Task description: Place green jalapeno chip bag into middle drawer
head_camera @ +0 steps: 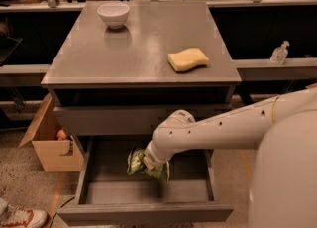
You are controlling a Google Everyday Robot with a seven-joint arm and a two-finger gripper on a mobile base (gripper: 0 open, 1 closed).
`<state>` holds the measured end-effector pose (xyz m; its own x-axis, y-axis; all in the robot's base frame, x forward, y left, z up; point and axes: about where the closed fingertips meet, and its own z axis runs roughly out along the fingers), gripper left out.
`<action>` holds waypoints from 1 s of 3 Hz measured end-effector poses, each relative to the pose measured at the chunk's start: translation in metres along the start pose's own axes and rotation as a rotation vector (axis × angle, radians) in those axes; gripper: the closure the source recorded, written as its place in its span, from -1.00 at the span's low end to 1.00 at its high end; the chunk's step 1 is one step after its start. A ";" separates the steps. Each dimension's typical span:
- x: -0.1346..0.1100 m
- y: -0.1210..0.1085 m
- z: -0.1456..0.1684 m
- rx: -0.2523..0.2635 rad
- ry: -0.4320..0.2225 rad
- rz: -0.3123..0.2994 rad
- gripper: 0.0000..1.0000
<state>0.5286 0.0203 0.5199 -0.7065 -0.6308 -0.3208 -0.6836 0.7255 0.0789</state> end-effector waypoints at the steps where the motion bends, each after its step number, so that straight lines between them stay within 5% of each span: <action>1: 0.007 -0.012 0.036 0.010 -0.001 0.074 1.00; 3: 0.008 -0.011 0.038 0.008 0.001 0.087 0.16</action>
Offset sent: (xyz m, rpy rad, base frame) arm 0.0086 -0.0026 -0.0317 0.0061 0.0113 -0.0628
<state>0.5377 0.0175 0.4807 -0.7630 -0.5659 -0.3124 -0.6184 0.7796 0.0984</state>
